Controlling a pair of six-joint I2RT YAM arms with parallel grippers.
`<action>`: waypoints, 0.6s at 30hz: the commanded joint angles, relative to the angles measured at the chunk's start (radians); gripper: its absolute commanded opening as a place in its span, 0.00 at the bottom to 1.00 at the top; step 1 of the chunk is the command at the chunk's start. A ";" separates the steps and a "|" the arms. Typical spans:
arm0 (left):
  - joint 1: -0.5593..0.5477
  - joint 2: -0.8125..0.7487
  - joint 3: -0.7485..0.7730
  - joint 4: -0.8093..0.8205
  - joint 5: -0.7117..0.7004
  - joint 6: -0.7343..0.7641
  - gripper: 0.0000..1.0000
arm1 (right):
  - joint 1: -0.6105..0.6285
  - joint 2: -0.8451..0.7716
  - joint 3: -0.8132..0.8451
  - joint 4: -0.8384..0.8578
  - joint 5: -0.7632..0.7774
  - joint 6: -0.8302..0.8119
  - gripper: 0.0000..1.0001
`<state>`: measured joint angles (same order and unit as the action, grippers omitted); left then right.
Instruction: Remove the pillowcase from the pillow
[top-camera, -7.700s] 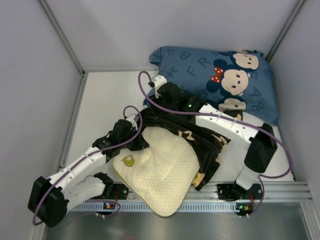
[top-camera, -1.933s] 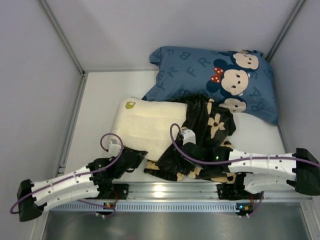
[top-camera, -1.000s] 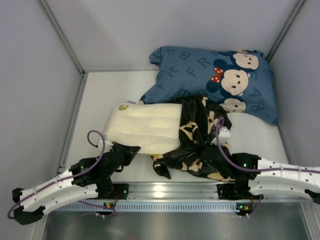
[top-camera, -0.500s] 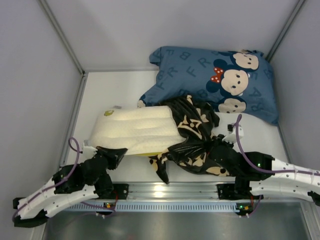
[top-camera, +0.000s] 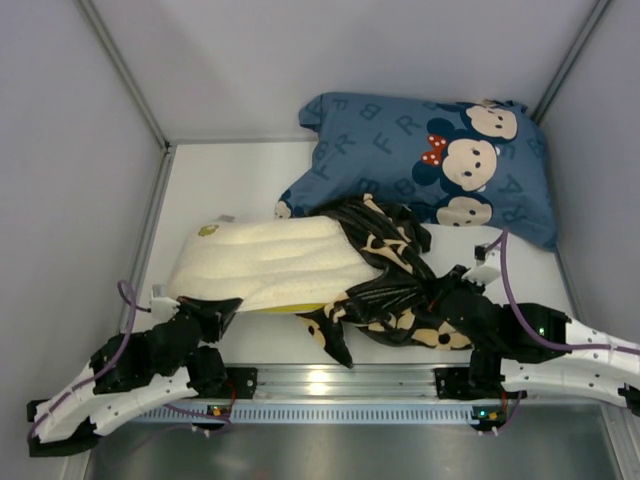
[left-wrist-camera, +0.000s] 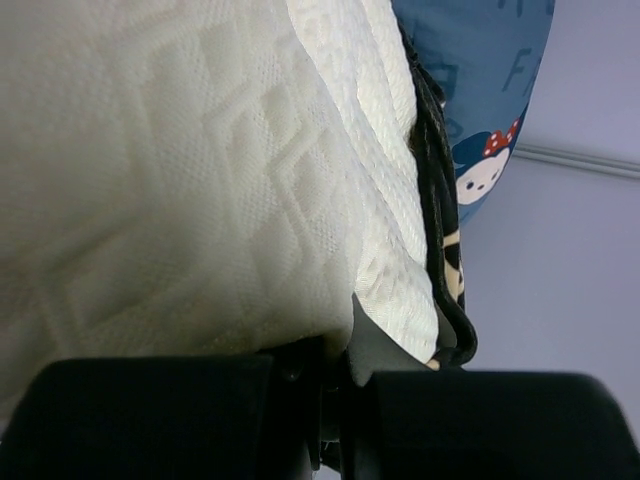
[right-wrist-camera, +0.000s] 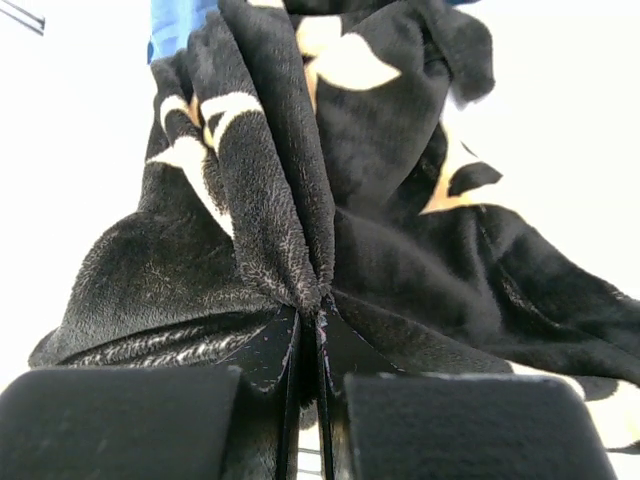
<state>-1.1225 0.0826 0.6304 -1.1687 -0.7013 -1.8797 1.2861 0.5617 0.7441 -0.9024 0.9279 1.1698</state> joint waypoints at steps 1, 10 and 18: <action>0.012 -0.035 0.072 -0.167 -0.207 -0.004 0.00 | -0.036 -0.040 0.064 -0.188 0.221 -0.061 0.00; 0.012 -0.060 0.100 -0.224 -0.221 -0.024 0.00 | -0.036 -0.092 0.100 -0.216 0.247 -0.091 0.00; 0.012 -0.060 0.112 -0.246 -0.222 -0.035 0.00 | -0.039 -0.125 0.118 -0.234 0.261 -0.104 0.00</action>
<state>-1.1225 0.0414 0.6930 -1.2804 -0.7570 -1.9026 1.2736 0.4599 0.7967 -1.0267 1.0229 1.1091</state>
